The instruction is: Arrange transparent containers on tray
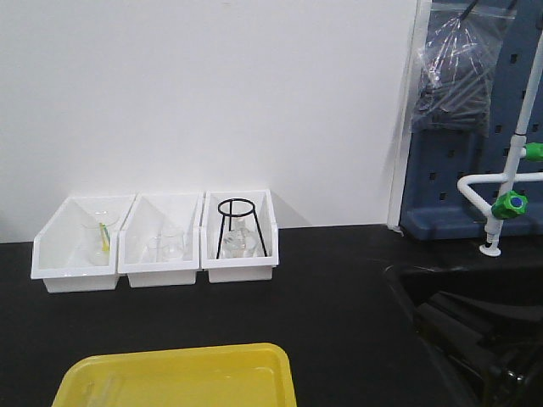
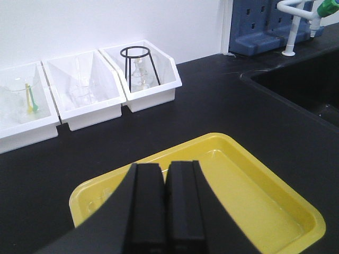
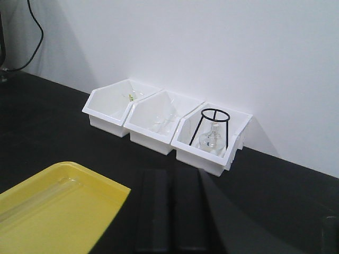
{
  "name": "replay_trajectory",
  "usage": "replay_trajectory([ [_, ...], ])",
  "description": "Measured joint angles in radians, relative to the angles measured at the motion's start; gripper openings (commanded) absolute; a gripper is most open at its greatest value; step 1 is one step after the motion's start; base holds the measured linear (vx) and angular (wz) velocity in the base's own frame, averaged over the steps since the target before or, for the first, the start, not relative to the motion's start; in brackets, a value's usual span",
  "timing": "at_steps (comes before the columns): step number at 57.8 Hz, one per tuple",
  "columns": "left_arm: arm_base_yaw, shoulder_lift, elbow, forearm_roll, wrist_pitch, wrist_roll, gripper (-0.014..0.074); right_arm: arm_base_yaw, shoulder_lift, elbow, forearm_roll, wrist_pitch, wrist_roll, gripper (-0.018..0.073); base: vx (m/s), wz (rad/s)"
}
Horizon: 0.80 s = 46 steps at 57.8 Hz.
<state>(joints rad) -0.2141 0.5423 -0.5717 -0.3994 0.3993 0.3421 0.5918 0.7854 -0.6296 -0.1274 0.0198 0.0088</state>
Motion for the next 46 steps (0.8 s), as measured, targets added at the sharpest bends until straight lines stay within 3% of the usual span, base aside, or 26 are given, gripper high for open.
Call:
replay_trajectory([
  [11,0.0,0.0,0.004,0.019,-0.02,0.0,-0.0003,0.0,0.0,0.002,0.0,-0.001,0.0,-0.0011,0.0,0.0],
  [17,0.0,-0.014,0.045,0.107,-0.098,-0.01,-0.0003,0.0,0.0,0.002,0.0,-0.001,0.0,-0.0011,0.0,0.0],
  [25,0.013,-0.146,0.209,0.251,-0.235,-0.094,-0.0003,0.0,0.0,0.002,0.0,-0.001,0.0,-0.0011,0.0,0.0],
  [31,0.079,-0.285,0.349,0.278,-0.277,-0.114,-0.0003,0.0,0.0,0.002,0.0,-0.001,0.0,-0.0011,0.0,0.0],
  [38,0.207,-0.483,0.507,0.284,-0.285,-0.121,-0.0003,0.0,0.0,0.002,0.0,-0.001,0.0,-0.0011,0.0,0.0],
  [46,0.285,-0.549,0.595,0.286,-0.288,-0.124,-0.0003,0.0,0.0,0.002,0.0,-0.001,0.0,-0.0011,0.0,0.0],
])
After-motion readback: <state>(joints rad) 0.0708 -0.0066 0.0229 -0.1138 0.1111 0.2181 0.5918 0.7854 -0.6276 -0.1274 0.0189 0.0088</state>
